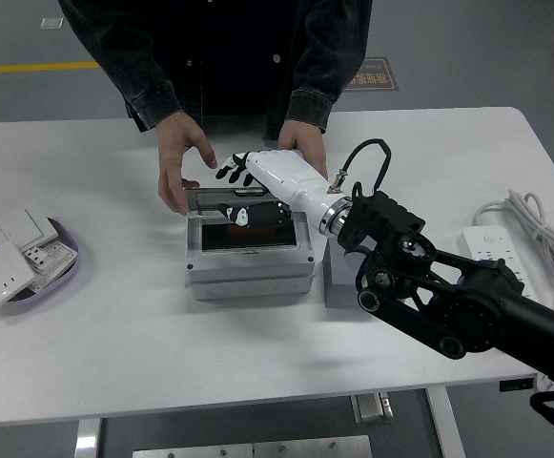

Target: Pick up the cylinder from the cube,place it in the box,flap close box

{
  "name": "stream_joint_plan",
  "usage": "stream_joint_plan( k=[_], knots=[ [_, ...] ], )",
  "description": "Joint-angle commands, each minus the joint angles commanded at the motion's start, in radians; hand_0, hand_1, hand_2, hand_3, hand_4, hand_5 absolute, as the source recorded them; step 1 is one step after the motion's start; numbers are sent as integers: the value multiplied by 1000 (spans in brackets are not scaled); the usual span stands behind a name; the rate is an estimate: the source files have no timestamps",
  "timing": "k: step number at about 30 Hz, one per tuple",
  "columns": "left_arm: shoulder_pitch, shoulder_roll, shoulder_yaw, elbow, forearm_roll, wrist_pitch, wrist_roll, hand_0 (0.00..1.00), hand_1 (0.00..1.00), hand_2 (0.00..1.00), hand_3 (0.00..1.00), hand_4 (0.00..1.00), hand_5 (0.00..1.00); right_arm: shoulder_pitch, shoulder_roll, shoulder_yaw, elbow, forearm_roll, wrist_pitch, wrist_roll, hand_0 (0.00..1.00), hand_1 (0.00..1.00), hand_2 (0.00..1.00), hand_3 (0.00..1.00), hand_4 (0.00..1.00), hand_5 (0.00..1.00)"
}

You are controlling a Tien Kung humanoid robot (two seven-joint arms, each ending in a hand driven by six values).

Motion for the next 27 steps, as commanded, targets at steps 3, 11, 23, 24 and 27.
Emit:
stream_joint_plan(
  k=[3,11,23,24,27],
  knots=[
    [0,1,0,0,-2,0,-1,639,663,574,638,717,291,-13,-7,-14,15,-49,21,-21,408,529,623,682,665,402],
    [-1,3,1,0,-3,0,-3,639,663,574,637,716,288,-40,-27,-16,45,-103,48,-50,417,530,619,681,663,399],
    [5,1,-6,0,-4,0,-3,638,663,574,637,715,288,-204,-86,247,119,129,-80,106,418,530,617,679,661,402],
    [7,0,-7,0,-5,1,-3,638,663,574,637,715,288,-229,-86,287,127,166,-88,133,418,530,617,679,661,402],
    [13,-3,-9,0,-6,1,-1,637,663,574,637,716,288,-301,-74,397,134,272,-93,207,398,516,610,675,657,399]
  ],
)
